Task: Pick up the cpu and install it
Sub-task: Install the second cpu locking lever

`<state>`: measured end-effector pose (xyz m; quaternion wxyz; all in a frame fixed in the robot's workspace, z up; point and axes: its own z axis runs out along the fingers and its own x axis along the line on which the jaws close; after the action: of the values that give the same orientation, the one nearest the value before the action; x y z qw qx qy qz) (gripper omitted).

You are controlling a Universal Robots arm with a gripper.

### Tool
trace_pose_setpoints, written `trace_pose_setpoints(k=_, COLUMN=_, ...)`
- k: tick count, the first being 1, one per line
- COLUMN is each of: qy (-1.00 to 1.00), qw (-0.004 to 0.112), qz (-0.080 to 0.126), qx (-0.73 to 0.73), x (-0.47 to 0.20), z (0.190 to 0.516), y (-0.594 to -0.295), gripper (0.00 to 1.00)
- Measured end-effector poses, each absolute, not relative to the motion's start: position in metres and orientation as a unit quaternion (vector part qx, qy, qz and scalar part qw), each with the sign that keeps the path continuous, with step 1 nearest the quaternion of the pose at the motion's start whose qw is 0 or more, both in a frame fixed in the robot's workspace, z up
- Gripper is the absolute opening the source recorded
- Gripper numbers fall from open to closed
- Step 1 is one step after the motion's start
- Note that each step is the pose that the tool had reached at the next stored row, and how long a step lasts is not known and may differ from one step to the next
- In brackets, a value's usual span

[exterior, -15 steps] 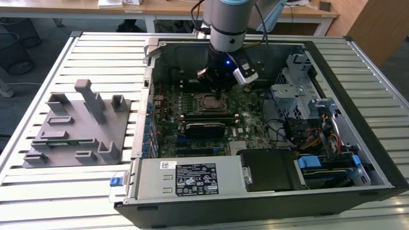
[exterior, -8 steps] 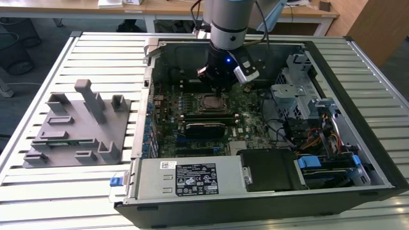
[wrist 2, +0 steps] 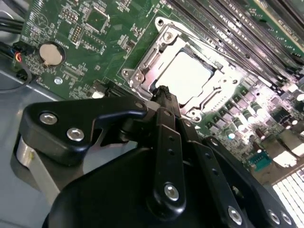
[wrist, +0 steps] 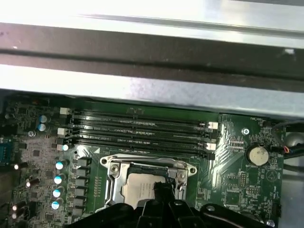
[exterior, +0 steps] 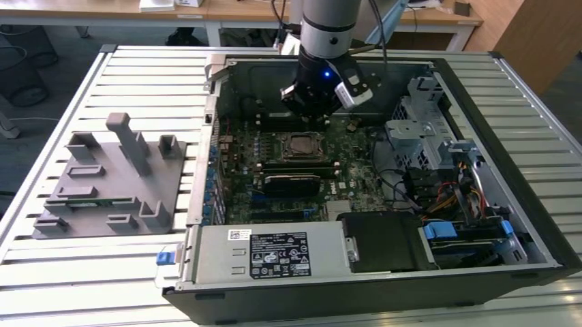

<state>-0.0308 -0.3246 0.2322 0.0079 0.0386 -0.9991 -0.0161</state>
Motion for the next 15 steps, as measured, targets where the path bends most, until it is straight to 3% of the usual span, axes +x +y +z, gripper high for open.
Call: trace_pose_setpoints(k=15, qy=-0.999, qw=0.010, qz=-0.016, qx=0.039, x=-0.031, z=0.232, y=-0.349, gripper=0.11)
